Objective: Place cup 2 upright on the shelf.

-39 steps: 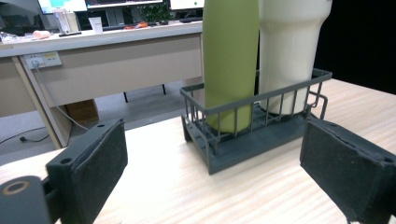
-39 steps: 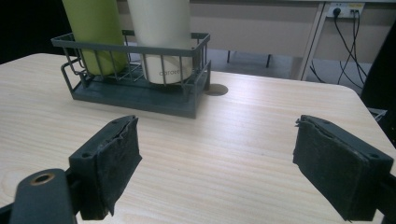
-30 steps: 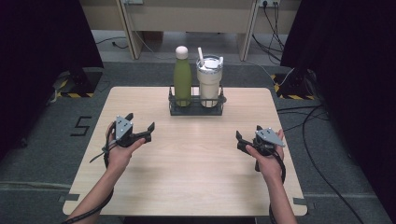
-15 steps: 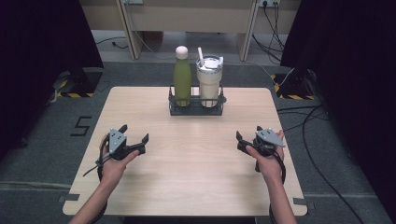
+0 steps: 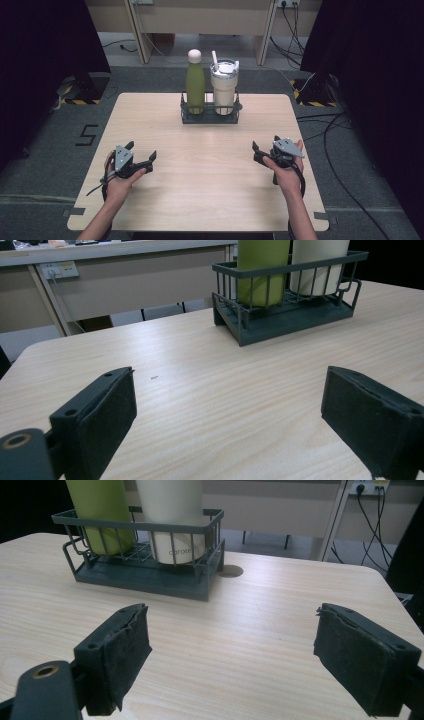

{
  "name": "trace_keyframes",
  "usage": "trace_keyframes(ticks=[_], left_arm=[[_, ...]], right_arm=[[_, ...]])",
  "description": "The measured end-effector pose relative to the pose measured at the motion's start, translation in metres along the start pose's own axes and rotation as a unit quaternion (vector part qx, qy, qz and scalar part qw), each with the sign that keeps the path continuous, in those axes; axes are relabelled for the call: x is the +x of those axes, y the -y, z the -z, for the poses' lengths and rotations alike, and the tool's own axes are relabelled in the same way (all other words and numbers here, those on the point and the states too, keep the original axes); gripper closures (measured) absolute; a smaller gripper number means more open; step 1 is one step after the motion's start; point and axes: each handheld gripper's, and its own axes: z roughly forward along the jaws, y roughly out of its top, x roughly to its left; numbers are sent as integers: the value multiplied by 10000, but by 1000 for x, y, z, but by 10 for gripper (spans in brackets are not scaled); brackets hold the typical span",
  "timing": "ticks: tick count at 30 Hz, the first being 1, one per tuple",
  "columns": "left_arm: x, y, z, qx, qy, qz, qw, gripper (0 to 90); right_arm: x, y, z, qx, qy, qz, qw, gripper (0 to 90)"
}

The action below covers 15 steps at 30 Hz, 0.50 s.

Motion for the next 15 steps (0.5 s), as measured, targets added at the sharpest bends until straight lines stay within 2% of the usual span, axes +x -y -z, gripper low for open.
trace_keyframes(ticks=[3, 15], left_arm=[[0, 3, 0, 8, -31, -60, 10000, 70], [4, 7, -1, 80, -43, 20, 10000, 70]], right_arm=[[1, 0, -1, 15, -19, 25, 10000, 146], [3, 2, -1, 33, -51, 53, 10000, 146]])
